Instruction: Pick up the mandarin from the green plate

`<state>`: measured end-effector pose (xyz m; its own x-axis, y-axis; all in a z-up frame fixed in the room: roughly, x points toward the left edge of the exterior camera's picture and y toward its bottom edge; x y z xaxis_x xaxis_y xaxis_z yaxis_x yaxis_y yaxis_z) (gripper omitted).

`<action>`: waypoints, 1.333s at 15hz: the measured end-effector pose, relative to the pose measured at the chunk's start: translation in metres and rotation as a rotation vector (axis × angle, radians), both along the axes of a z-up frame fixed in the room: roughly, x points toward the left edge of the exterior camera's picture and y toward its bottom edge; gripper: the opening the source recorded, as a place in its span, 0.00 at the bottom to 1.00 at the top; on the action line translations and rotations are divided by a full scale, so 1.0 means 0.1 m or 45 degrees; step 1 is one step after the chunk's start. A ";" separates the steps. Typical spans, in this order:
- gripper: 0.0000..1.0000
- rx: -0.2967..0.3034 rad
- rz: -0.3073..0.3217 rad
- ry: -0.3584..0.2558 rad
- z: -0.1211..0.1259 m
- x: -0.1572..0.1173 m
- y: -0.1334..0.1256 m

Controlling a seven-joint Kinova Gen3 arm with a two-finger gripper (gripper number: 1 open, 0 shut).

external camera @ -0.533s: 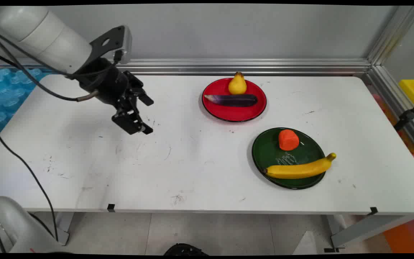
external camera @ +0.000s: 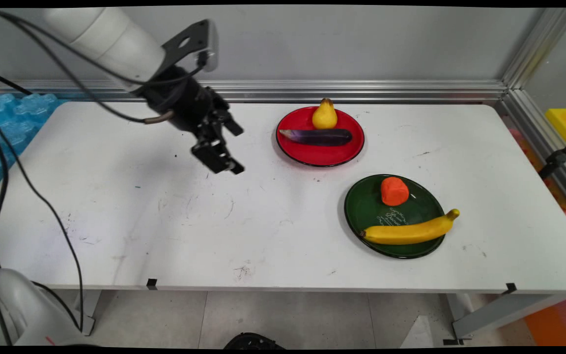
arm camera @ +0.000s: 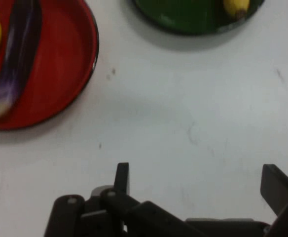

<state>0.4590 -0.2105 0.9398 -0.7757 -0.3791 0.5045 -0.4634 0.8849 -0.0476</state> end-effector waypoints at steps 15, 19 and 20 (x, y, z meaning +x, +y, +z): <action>1.00 -0.039 -0.036 0.151 -0.20 -1.04 -0.74; 1.00 -0.043 -0.036 0.163 -0.40 -1.36 -0.99; 1.00 -0.045 -0.039 0.161 -0.46 -1.45 -1.06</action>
